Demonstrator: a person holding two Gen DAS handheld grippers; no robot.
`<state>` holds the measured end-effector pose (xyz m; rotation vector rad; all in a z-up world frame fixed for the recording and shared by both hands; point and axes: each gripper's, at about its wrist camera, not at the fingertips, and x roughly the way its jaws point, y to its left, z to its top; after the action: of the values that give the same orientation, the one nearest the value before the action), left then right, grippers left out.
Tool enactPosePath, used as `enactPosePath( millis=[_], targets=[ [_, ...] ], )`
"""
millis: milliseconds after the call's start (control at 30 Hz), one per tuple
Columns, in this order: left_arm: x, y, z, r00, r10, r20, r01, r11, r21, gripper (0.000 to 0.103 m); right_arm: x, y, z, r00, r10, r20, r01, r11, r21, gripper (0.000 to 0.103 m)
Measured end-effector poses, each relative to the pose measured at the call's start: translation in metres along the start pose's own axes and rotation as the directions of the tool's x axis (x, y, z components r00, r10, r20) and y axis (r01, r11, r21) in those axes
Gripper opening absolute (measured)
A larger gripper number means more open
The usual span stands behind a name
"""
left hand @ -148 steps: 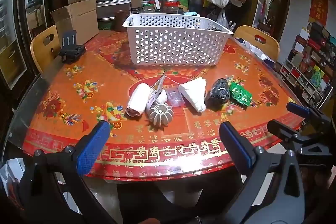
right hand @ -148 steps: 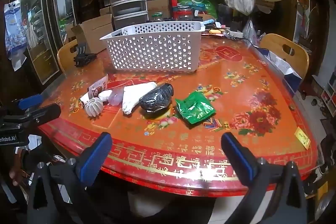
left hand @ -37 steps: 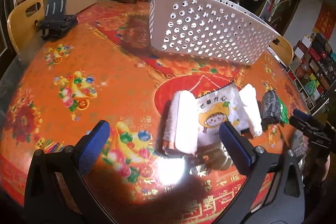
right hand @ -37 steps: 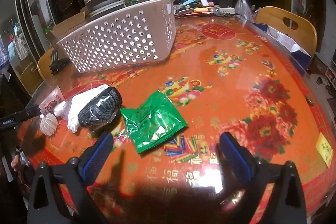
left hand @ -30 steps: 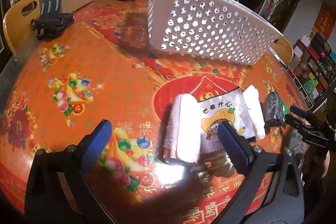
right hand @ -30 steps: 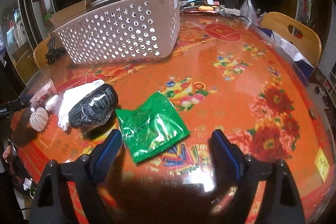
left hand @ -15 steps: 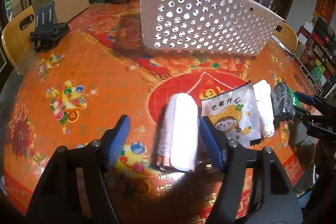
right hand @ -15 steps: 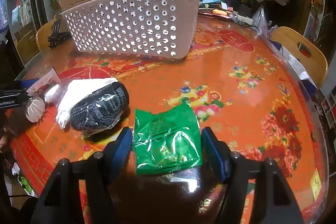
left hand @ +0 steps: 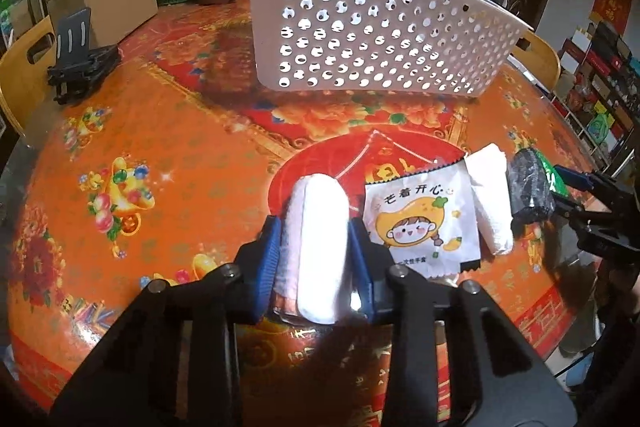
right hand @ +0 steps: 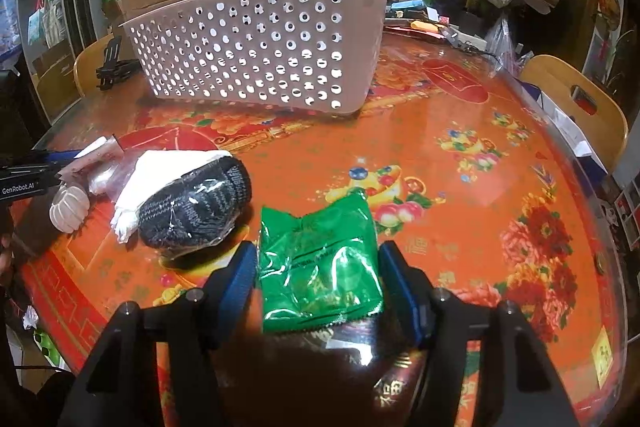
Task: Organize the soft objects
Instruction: 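Grasp the green foil packet with the right tool while the left tool grasps the white rolled towel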
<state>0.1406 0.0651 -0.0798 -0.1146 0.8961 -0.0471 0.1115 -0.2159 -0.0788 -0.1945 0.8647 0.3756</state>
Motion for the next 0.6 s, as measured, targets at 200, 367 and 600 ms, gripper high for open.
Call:
enactPosePath(
  millis=[200, 367, 600],
  targets=[
    [-0.002, 0.005, -0.003, 1.0, -0.005, 0.014, 0.006, 1.0, -0.02, 0.03, 0.0, 0.001, 0.0, 1.0, 0.007, 0.005, -0.007, 1.0, -0.007, 0.059],
    [-0.007, 0.01, -0.005, 1.0, -0.01, 0.024, 0.011, 1.0, -0.027, 0.03, -0.001, 0.003, -0.002, 1.0, 0.008, 0.012, -0.008, 1.0, -0.008, 0.055],
    [-0.018, 0.016, -0.006, 0.999, -0.01, 0.05, 0.012, 0.999, -0.04, 0.03, -0.005, 0.0, -0.001, 0.999, 0.036, 0.03, -0.037, 0.999, 0.02, 0.048]
  ],
)
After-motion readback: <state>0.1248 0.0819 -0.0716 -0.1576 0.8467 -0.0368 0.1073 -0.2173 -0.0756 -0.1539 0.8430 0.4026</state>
